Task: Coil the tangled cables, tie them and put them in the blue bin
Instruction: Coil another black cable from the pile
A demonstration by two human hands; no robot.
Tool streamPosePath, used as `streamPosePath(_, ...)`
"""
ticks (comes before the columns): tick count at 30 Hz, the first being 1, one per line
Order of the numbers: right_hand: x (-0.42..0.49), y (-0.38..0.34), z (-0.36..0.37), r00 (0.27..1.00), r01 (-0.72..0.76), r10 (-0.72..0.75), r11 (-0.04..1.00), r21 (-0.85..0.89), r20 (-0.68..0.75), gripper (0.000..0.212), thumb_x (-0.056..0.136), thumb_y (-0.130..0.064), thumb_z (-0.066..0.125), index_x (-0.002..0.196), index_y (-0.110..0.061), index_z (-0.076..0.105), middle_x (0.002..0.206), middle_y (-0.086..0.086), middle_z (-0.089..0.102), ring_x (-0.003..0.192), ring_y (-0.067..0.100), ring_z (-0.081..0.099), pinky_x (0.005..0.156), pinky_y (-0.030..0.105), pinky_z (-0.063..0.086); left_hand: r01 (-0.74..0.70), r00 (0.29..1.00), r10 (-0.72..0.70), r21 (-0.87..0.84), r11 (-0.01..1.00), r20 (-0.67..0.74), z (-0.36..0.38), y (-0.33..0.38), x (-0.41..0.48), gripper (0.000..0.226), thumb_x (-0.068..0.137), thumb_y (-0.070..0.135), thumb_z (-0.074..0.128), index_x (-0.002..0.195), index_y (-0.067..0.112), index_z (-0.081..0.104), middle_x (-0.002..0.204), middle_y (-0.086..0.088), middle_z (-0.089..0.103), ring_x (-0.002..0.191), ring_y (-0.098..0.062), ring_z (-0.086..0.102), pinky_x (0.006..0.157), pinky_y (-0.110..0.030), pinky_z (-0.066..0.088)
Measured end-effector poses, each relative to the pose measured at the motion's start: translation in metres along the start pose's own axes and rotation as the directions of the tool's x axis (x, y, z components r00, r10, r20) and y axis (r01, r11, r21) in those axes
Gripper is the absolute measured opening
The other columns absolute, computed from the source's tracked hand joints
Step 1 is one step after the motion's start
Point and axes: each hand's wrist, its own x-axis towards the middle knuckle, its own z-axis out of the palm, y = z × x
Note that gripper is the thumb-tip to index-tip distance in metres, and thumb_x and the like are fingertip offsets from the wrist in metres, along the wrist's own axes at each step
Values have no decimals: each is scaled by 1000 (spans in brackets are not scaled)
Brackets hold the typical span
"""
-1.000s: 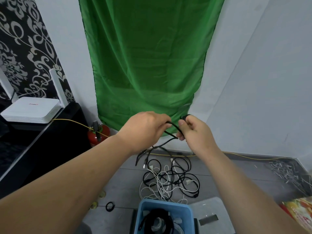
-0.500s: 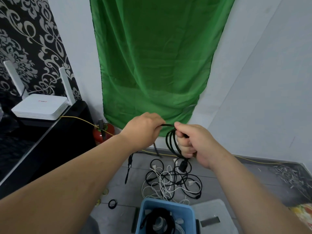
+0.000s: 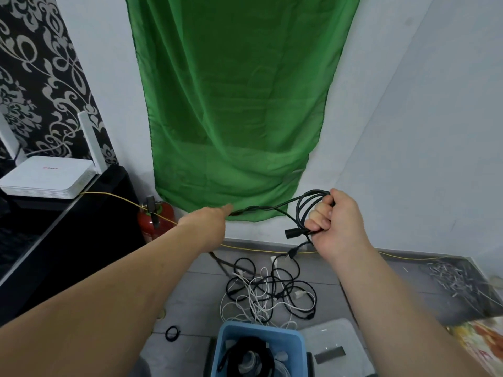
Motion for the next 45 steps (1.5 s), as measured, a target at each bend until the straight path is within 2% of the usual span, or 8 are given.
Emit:
streamPosePath(5, -11, -3, 6, 986, 30, -2, 986, -164, 166, 37, 102, -26, 43, 66, -22, 38, 48, -6, 17, 38, 12, 14, 40, 24, 17, -8, 1000, 9, -37, 999, 26, 0, -1, 5, 64, 91, 4, 45, 151, 22, 34, 106, -5, 55, 93, -27, 58, 75, -37, 52)
streamPosePath(10, -18, -7, 9, 961, -5, 62, 978, -210, 269, 40, 105, -32, 44, 67, -22, 41, 46, -6, 17, 36, 10, 15, 39, 22, 15, -194, 945, 161, -90, 977, -285, -13, 23, -12, 77, 85, 14, 60, 157, 19, 30, 151, -6, 44, 138, -30, 43, 113, -44, 42)
streamPosePath(18, -27, -6, 19, 915, -95, 152, 981, -167, 373, 42, 104, -33, 43, 64, -22, 43, 45, -7, 16, 34, 9, 14, 36, 22, 14, -582, 812, 364, -679, 447, -457, -10, 70, -23, 39, 88, -12, 53, 117, 12, 62, 97, 8, 69, 89, 1, 64, 85, -21, 51)
streamPosePath(24, -26, -1, 15, 929, -117, 161, 982, -147, 333, 39, 105, -33, 43, 67, -22, 42, 45, -8, 17, 35, 9, 15, 35, 22, 16, -354, 935, 244, -699, 622, -256, -1, 47, -9, 34, 94, 3, 56, 73, 29, 62, 60, 17, 53, 59, -8, 44, 61, -20, 41)
streamPosePath(28, -25, 2, 19, 942, -133, 146, 989, -64, 304, 39, 104, -32, 43, 66, -23, 43, 45, -8, 17, 35, 10, 15, 38, 23, 14, -358, 933, 254, -570, 740, -256, 5, 41, -5, 31, 92, 12, 46, 89, 35, 67, 87, 0, 67, 74, -25, 62, 68, -32, 55)
streamPosePath(33, -26, 0, 21, 936, -142, 133, 990, 4, 325, 39, 103, -33, 45, 65, -23, 43, 45, -8, 17, 36, 10, 14, 37, 24, 17, -290, 947, 168, -506, 812, -273, 3, 40, -1, 26, 103, 13, 44, 107, 29, 65, 83, 8, 67, 53, 7, 53, 49, -9, 35)
streamPosePath(41, -30, -12, 22, 943, -115, 70, 986, 119, 324, 42, 103, -31, 44, 62, -23, 42, 44, -9, 16, 35, 10, 13, 36, 25, 15, -142, 960, 60, -293, 945, -273, 8, 18, 6, 23, 99, 16, 53, 112, 27, 69, 104, -1, 72, 94, -25, 66, 82, -34, 57)
streamPosePath(45, -30, -22, 12, 963, -104, 34, 962, 251, 268, 42, 102, -31, 43, 61, -23, 43, 45, -9, 18, 36, 11, 15, 38, 25, 16, 27, 1000, -27, -9, 1000, 15, 15, -1, -2, 31, 85, -2, 51, 107, 14, 67, 116, -13, 69, 98, -30, 67, 85, -40, 60)
